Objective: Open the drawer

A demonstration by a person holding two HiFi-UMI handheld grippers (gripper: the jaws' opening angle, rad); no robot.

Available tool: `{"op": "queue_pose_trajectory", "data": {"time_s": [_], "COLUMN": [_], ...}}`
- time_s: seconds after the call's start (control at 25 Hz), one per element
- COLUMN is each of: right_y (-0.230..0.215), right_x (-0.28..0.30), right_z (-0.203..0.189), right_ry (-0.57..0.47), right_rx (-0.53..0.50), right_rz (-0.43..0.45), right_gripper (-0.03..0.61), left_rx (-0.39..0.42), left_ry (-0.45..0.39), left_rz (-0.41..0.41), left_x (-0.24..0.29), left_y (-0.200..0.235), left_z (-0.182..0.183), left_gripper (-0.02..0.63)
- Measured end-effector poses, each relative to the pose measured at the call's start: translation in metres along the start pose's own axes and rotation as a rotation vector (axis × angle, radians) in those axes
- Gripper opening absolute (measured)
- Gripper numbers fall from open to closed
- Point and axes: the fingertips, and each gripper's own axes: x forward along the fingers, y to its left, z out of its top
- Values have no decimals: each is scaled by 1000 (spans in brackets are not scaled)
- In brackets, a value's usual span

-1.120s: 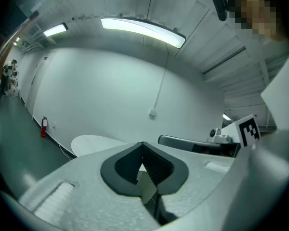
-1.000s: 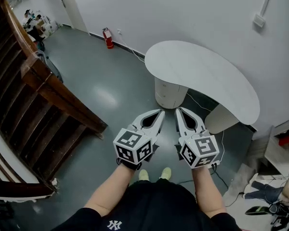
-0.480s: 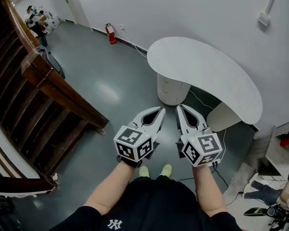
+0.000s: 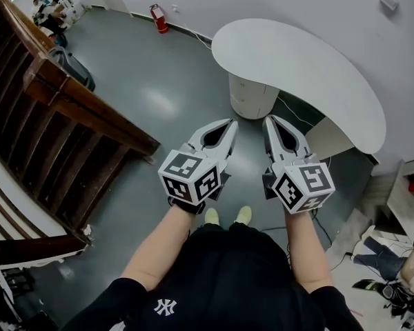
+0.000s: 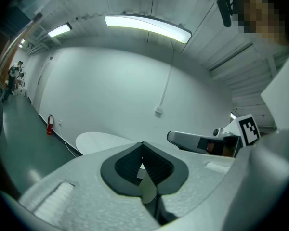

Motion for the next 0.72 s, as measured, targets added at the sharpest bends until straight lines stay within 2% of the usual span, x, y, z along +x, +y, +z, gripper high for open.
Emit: {"op": "queue_pose_trajectory", "data": {"time_s": [0.44,0.72], "right_y": [-62,-77], "right_x": [-6,5], "right_z": [-7,-16], "right_ry": [7,21], "right_rx": [56,78], "right_rz": [-11,-16], "right_gripper": [15,15], "left_rx": [-12,-12], "left_ry": [35,61], "left_rz": [45,61], "left_x": [40,55], "left_y": [-9,-1], "left_z": [-25,-40], "left_gripper": [6,6]}}
